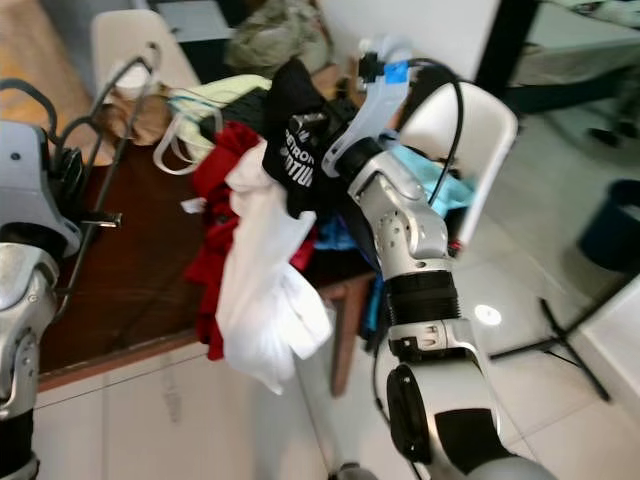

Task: Hang hanger

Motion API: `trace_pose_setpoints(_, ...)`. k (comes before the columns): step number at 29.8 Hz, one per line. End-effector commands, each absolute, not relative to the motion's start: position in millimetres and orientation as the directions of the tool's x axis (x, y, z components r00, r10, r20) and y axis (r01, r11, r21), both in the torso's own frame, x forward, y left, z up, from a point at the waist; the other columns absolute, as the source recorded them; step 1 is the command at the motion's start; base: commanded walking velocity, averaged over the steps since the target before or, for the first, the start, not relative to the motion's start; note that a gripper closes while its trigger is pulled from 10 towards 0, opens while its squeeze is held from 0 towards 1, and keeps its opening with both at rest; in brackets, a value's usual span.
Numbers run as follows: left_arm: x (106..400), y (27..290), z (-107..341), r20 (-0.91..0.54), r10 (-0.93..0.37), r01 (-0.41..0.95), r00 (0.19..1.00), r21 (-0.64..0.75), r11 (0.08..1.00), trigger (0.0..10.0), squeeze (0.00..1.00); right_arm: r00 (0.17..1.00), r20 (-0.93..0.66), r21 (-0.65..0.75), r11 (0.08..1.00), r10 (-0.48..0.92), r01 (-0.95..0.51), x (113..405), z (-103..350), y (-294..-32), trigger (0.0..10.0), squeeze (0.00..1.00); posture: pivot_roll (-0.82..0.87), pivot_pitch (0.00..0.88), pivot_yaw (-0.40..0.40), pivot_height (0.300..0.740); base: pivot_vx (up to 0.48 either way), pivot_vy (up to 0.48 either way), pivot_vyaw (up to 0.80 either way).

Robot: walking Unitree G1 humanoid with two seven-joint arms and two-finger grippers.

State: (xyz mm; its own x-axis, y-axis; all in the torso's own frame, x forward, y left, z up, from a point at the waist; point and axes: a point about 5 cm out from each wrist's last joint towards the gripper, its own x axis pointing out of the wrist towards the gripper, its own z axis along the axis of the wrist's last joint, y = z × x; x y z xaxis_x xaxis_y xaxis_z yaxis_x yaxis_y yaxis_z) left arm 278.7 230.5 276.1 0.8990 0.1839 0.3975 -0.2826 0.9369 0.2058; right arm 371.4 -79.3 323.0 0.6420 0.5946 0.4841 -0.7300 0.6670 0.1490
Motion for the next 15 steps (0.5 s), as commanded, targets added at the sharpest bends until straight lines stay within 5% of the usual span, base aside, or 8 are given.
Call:
trace_pose_setpoints(1,276,229,277,0.403,0.183,-0.287,0.897,0.214,0.934,10.0,0.00,0.611,0.516,0.130,0.650,0.600,-0.748,368,335,-77,10.0,0.00,-0.02,0.129,-0.046,0.740,0.356,0.000,0.80)
trace_pose_setpoints(9,281,212,265,0.359,0.153,-0.235,0.921,0.197,0.952,10.0,0.00,0.566,0.551,0.127,0.608,0.614,-0.784,361,349,-70,10.0,0.00,-0.03,0.121,-0.044,0.740,0.351,0.000,0.80)
trace_pose_setpoints(15,286,200,255,0.302,0.111,-0.173,0.947,0.187,0.967,10.0,0.00,0.551,0.571,0.118,0.603,0.609,-0.789,361,361,-70,10.0,0.00,-0.03,0.122,-0.043,0.740,0.120,0.000,0.80)
